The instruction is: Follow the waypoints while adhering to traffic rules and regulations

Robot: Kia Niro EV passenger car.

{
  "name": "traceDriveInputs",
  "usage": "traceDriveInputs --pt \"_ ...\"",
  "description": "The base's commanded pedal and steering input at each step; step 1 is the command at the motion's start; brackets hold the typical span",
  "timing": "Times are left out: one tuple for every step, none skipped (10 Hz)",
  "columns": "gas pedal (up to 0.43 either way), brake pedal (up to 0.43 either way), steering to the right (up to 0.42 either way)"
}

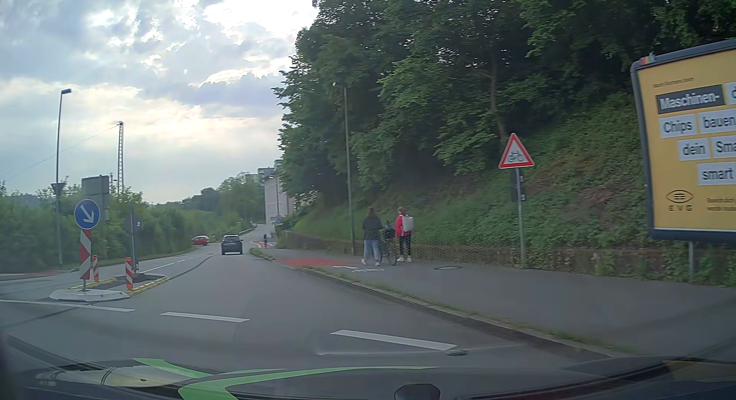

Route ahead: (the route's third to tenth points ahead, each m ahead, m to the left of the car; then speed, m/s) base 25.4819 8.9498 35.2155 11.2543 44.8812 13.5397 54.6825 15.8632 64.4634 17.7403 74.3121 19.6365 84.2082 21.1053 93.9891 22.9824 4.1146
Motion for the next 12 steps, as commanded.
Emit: traceDriveInputs --pt "0.067 0.0 -0.436" --pt "0.087 0.0 -0.393" --pt "0.118 0.0 -0.345" --pt "0.15 0.0 -0.294" --pt "0.177 0.0 -0.259" --pt "0.24 0.0 -0.213" --pt "0.26 0.0 -0.171" --pt "0.26 0.0 -0.144" --pt "0.28 0.0 -0.109" --pt "0.287 0.0 -0.081" --pt "0.299 0.0 -0.065" --pt "0.311 0.0 -0.053"
